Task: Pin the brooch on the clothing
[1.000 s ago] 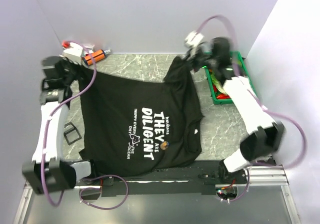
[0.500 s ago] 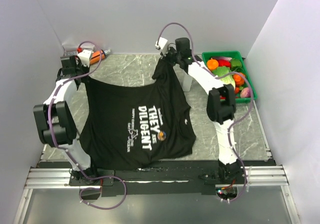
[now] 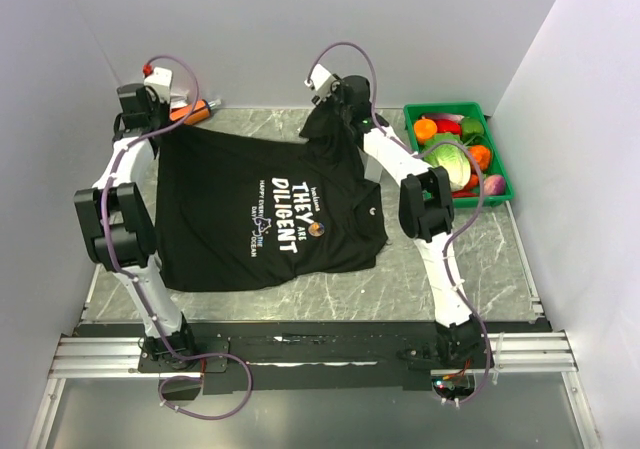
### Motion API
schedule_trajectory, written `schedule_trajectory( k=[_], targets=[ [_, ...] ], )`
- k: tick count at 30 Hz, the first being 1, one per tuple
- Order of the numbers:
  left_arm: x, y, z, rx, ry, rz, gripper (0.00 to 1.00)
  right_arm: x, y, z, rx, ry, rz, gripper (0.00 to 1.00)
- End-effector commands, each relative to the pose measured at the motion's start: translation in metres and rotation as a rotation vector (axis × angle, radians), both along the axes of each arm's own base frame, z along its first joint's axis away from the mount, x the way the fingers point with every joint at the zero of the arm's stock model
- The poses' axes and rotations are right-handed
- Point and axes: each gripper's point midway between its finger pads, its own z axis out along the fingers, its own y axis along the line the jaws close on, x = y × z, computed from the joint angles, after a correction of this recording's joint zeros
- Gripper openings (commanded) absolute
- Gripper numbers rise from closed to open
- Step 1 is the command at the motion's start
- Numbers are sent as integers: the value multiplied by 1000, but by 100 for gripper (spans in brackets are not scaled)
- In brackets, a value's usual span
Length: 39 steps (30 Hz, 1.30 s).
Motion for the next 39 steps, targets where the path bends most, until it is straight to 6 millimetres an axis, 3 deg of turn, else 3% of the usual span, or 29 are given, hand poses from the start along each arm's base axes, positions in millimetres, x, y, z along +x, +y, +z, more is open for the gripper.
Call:
schedule_trajectory(
  k=[1,3,4,5,6,7,8,9,11,12,14,15,16,18,20,21,24,31,39],
  targets=[
    [7,-19,74,-36,-166,-18,39,-31,12,84,132,-85,76,67],
    [-7,-33,75,-81,-152,-39,51,-61,21,107,176,-62,133,70],
    [-18,-43,98,-89,-192,-59,53,-72,23,116,190,-58,147,73],
    [-25,-55,104,-119,-198,-95,55,-87,29,122,220,-31,176,73],
    [-37,-62,95,-147,-161,-112,58,-111,30,135,239,-17,208,74],
    [-51,-73,111,-162,-179,-139,60,-129,35,138,249,9,257,75],
    [-61,-82,109,-204,-160,-161,61,-148,39,134,245,52,312,74],
    [-73,-99,95,-249,-114,-232,61,-191,47,120,222,140,451,73],
    [-103,-123,89,-317,-57,-319,62,-238,50,98,167,224,610,71],
    [-120,-139,67,-363,7,-388,62,-279,47,72,101,294,745,71],
    [-145,-153,54,-421,63,-412,63,-302,41,47,56,351,779,70],
    [-158,-159,32,-457,119,-414,65,-315,38,31,24,378,813,70],
    [-168,-167,30,-477,131,-437,65,-330,35,18,11,435,841,72],
    [-185,-173,5,-545,203,-398,67,-338,36,-5,-30,473,855,73],
    [-195,-176,1,-590,204,-384,68,-348,41,-28,-90,488,879,83],
    [-202,-179,-12,-608,232,-381,68,-348,45,-34,-110,462,876,84],
    [-213,-185,-24,-647,265,-387,68,-363,55,-65,-235,446,951,84],
    [-219,-180,-23,-612,257,-371,68,-369,68,-106,-363,456,979,76],
    [-225,-178,-17,-603,237,-371,67,-354,60,-138,-482,472,909,63]
  ],
)
